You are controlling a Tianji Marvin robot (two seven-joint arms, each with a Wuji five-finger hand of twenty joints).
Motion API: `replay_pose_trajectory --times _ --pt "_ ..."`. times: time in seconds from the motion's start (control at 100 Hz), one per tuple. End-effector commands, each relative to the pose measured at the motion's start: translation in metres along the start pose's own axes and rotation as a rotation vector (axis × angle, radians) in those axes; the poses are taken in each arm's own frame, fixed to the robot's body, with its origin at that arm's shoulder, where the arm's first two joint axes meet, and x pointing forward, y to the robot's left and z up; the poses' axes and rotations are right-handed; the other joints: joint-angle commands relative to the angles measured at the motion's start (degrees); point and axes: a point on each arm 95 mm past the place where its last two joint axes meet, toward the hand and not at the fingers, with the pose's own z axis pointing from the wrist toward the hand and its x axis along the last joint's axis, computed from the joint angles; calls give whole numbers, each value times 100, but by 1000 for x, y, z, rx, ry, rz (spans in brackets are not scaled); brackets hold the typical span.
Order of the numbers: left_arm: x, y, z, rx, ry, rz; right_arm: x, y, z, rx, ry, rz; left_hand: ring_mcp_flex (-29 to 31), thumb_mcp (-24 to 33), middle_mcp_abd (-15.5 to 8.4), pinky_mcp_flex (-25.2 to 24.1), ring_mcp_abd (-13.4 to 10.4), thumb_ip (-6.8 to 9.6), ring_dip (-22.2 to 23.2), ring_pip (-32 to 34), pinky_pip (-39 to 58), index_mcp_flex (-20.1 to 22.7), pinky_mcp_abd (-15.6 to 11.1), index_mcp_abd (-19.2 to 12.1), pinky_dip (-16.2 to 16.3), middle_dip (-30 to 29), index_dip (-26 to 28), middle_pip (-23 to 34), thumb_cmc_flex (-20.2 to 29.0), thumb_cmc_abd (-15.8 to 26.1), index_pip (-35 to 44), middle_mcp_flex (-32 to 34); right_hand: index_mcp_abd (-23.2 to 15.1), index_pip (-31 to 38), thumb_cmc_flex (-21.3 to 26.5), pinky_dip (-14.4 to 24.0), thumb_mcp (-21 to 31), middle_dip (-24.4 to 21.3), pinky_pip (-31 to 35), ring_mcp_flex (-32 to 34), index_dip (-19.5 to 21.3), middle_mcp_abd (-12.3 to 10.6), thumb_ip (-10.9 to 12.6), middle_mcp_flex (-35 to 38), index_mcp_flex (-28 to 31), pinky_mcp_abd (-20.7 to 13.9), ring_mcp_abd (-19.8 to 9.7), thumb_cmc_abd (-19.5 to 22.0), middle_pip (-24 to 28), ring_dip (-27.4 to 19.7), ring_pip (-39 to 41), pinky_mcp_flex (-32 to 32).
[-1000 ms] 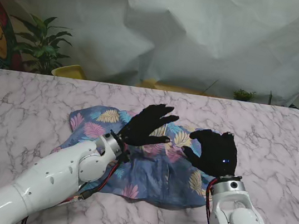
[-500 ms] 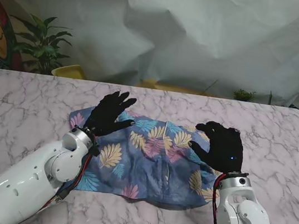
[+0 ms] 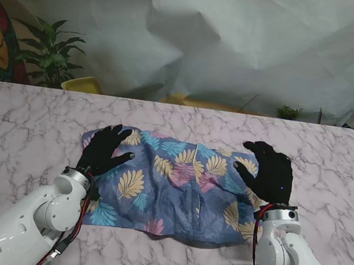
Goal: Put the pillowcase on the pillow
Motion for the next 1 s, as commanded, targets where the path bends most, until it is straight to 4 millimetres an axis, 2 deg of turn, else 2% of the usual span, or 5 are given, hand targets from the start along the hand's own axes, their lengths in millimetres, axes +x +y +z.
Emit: replay_pose_trajectory --times 0.0,0.67,0.99 --pt "-8 9 -4 -33 -29 -1 1 -6 0 17 7 4 -207 -33 -57 9 -68 128 -43 -122 -192 27 46 40 -139 -3 3 -107 120 2 -100 -285 90 -18 -254 -106 -69 -66 -130 -68 -132 -77 135 -59 -55 -241 -84 153 15 -98 -241 -57" --pt "-23 3 -20 -26 -103 16 -1 -10 2 26 8 12 -191 -30 -101 -9 -157 131 79 -81 -89 112 43 49 -93 216 17 -73 205 -1 -30 -264 73 56 -281 -113 29 -97 -105 57 -145 -109 121 124 82 -199 -59 157 -7 -98 -220 14" --pt "-18 3 -20 -22 -78 38 -2 -11 1 23 -1 16 -190 -29 -100 -20 -169 133 124 -80 -61 113 50 55 -57 289 15 -74 235 4 -20 -262 67 66 -283 -109 39 -101 -88 88 -144 -98 118 167 117 -197 -55 168 -23 -92 -209 34"
